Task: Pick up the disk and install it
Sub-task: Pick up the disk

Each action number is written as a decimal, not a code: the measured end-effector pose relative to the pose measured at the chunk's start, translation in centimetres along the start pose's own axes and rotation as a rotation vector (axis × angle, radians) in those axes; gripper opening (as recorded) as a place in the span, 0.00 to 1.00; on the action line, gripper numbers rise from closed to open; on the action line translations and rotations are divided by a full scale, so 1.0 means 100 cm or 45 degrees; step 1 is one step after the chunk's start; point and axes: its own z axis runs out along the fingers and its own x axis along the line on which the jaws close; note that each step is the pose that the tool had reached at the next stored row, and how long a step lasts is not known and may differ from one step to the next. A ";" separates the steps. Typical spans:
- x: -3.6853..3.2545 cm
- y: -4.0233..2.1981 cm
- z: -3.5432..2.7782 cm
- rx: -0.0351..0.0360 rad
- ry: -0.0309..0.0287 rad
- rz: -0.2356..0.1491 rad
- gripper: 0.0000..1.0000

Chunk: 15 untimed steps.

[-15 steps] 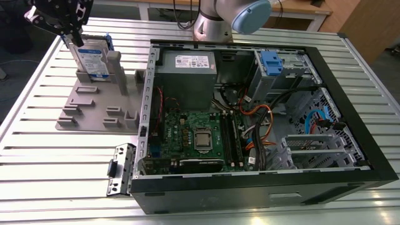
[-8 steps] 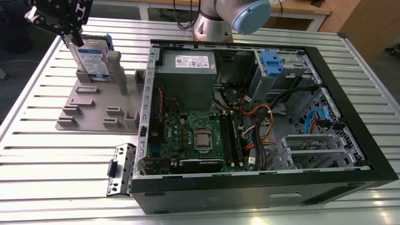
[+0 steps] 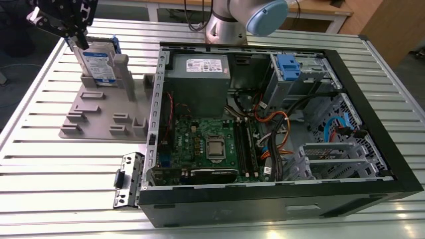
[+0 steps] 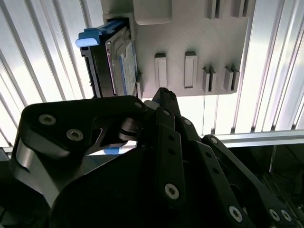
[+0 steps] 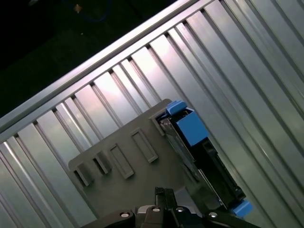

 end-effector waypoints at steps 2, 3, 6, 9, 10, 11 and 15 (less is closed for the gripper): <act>0.0000 0.0000 0.0000 -0.0003 0.0003 -0.011 0.10; 0.0000 0.0000 0.0000 -0.0004 0.0005 -0.016 0.10; 0.0000 0.0000 0.0000 -0.0008 0.0009 -0.032 0.10; 0.0000 0.0000 0.0000 -0.0013 0.0014 -0.048 0.10; 0.0000 0.0000 0.0000 -0.0014 0.0015 -0.054 0.10; 0.0000 0.0000 0.0000 -0.0015 0.0017 -0.059 0.10; 0.0000 0.0000 0.0000 -0.0021 0.0023 -0.080 0.10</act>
